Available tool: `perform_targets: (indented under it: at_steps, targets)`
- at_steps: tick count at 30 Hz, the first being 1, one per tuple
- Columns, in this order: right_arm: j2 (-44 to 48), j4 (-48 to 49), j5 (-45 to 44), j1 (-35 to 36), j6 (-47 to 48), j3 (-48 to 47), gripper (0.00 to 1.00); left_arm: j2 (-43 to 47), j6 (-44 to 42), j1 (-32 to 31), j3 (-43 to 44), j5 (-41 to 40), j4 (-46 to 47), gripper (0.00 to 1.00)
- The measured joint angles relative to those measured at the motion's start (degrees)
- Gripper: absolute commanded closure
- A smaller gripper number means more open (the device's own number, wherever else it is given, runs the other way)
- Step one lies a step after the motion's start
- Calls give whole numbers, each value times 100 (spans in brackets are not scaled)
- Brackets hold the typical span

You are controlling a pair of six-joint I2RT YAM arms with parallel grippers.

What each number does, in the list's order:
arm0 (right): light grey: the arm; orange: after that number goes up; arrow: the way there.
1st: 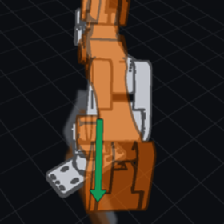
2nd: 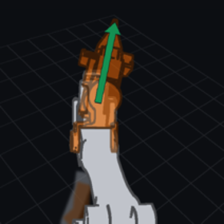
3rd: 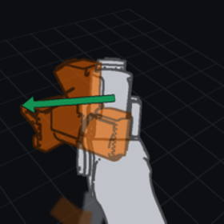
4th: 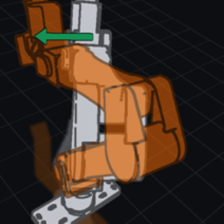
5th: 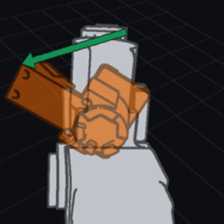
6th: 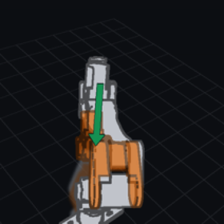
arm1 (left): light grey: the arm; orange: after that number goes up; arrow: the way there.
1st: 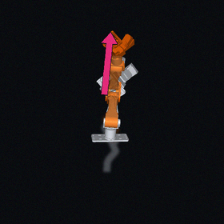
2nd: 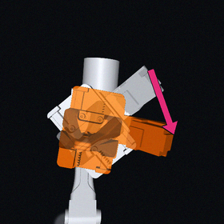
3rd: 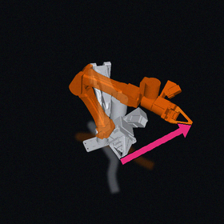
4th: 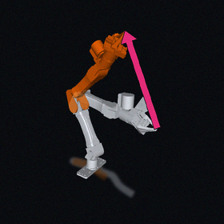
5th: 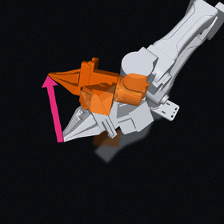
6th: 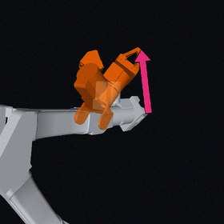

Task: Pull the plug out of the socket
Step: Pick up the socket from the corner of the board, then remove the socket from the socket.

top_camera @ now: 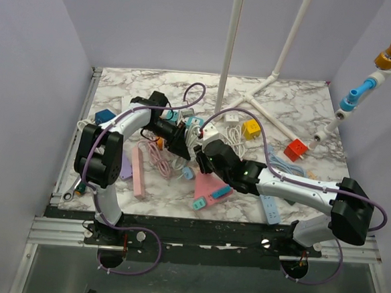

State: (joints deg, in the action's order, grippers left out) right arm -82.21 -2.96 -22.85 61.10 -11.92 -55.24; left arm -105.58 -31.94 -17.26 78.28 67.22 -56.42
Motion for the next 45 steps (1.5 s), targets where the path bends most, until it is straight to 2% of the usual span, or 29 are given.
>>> perform_targets:
  at_steps: [9, 14, 16, 22, 23, 24, 28, 30, 31, 33, 40, 45]
  targets:
    - [-87, -96, -37, 37, 42, 2, 94, 0, 4, 22, 2, -15, -175, 84]
    - [-87, -160, -94, 103, 61, -15, 94, 2, 179, 15, -13, -74, -142, 92]
    - [-87, -308, -166, 181, 90, -79, 94, 4, 337, 2, -59, -107, -85, 99]
    - [-81, -603, -459, 527, 138, -164, 94, 39, 1014, -68, -201, -540, 153, 100]
    - [-52, -581, -463, 595, 120, -184, 91, 39, 1106, -98, -216, -660, 236, 100]
    - [20, -538, -442, 671, 92, -216, 83, 35, 1211, -140, -234, -909, 387, 100]
    - [372, -262, -487, 887, -66, -345, 27, 0, 1453, -96, -245, -1307, 793, 100]
    - [380, -223, -586, 894, -181, -444, 7, 0, 1513, -79, -245, -1333, 850, 100]
    - [337, -227, -634, 894, -225, -479, 3, 0, 1537, -74, -245, -1344, 863, 100]
    - [219, -289, -721, 890, -328, -505, 0, 4, 1552, -74, -245, -1355, 881, 100]
    - [127, -608, -791, 776, -540, -433, 0, 15, 1537, -74, -245, -1355, 879, 100]
    - [363, -658, -417, 380, -573, -79, 7, 15, 1480, -74, -243, -1355, 852, 100]
